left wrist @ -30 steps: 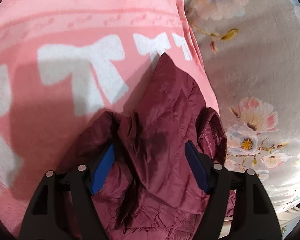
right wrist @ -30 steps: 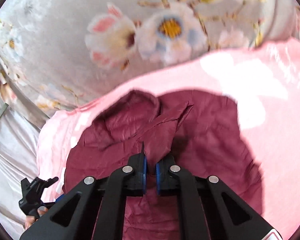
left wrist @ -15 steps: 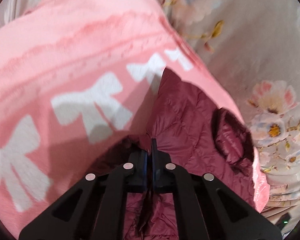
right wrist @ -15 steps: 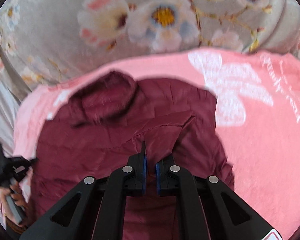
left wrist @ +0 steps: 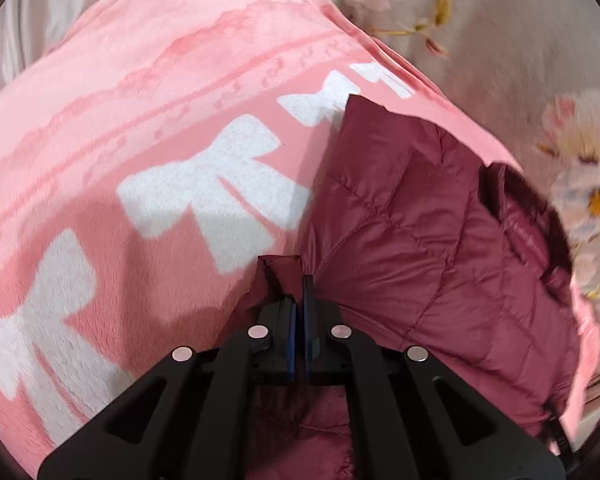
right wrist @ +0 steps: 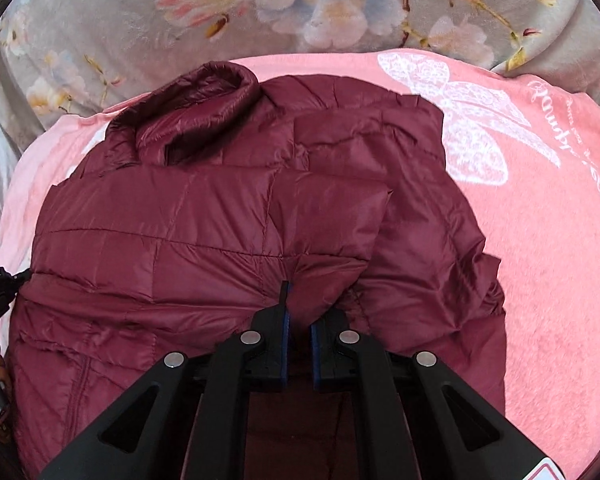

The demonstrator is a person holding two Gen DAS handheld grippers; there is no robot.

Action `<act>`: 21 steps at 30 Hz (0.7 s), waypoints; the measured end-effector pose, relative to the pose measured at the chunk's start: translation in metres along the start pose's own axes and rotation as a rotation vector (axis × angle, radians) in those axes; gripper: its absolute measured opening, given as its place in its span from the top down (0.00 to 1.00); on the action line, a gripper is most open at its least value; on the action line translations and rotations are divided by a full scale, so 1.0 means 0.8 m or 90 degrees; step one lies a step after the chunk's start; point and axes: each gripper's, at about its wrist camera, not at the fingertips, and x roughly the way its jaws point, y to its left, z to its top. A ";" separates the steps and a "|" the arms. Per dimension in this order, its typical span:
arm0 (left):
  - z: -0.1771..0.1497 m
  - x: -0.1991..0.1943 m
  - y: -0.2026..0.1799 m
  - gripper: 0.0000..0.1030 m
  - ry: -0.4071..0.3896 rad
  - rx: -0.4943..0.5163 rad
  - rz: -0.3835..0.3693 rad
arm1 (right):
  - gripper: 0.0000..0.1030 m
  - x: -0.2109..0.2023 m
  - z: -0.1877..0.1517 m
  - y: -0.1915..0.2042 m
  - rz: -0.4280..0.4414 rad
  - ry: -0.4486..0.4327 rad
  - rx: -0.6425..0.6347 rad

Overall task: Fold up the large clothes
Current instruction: 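Grasp the jacket hem with both grippers near each other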

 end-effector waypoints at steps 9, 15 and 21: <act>-0.006 -0.012 -0.014 0.94 -0.009 0.081 0.052 | 0.92 -0.004 -0.001 0.001 -0.009 -0.003 -0.005; 0.006 -0.096 -0.015 0.58 -0.081 0.106 0.042 | 0.72 -0.087 -0.015 -0.021 -0.002 -0.064 0.044; 0.017 -0.078 -0.113 0.58 -0.020 0.136 -0.064 | 0.72 -0.116 0.030 0.013 0.043 -0.096 0.047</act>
